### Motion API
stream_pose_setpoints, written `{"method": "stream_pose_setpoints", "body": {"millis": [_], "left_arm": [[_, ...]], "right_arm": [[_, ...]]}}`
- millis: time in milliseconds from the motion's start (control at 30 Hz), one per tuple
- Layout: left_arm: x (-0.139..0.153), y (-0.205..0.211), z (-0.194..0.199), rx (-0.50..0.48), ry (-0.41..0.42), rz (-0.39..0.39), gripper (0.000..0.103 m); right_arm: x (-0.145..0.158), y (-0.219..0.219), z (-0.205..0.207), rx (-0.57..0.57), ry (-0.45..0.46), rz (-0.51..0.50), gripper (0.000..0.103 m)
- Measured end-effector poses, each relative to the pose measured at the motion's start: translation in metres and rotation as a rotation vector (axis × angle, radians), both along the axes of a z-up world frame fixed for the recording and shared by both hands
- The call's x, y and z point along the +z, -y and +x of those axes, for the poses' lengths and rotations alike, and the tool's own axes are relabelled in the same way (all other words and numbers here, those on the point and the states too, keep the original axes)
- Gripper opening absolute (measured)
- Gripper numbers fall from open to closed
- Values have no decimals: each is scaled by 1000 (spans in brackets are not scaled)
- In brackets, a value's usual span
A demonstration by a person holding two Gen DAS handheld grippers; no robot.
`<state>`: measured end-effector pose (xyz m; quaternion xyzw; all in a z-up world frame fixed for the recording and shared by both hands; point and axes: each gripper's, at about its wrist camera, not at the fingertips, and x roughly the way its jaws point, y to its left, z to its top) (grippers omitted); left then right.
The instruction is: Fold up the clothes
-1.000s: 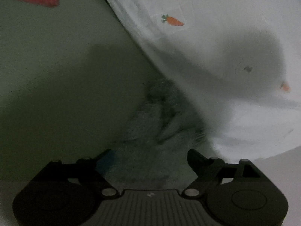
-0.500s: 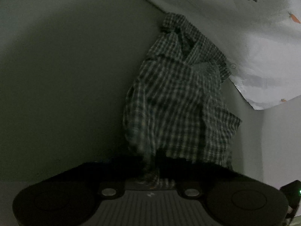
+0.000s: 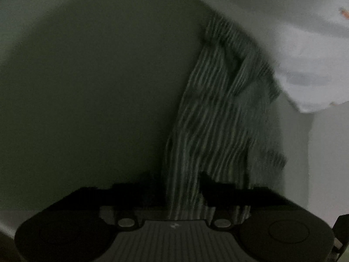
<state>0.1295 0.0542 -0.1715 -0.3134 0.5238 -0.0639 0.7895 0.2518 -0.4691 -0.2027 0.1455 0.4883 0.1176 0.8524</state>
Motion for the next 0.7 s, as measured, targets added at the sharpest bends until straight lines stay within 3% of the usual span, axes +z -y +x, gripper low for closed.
{"method": "stream_pose_setpoints", "body": {"millis": [100,233,267,300,333,400,433,500,567,700], "left_arm": [[7,-4,18,1,98,-9,70],[-6,16,60,-101,104,23,70],[-10,25,69,-136,97,51,69],[-12,30,72,-168,94,79,66],[-13,36,74,-198,94,113,61],[-11,48,71,-235,103,222,32],[-10,50,71,-235,98,263,27],[-6,40,68,-187,89,252,9],[-1,29,68,-131,96,186,4],[21,28,73,-102,159,169,2]], "right_arm": [[3,-10,21,27,70,-14,55],[-17,-22,62,48,36,-12,53],[-22,-25,70,56,17,-9,47],[-25,-26,75,51,-6,-10,23],[-27,-26,80,46,-29,-12,10],[-22,-25,81,38,1,-18,5],[-17,-25,79,42,26,-22,4],[-10,-23,76,53,62,-29,3],[-4,-20,75,62,84,-33,3],[6,-14,76,58,117,-27,2]]}}
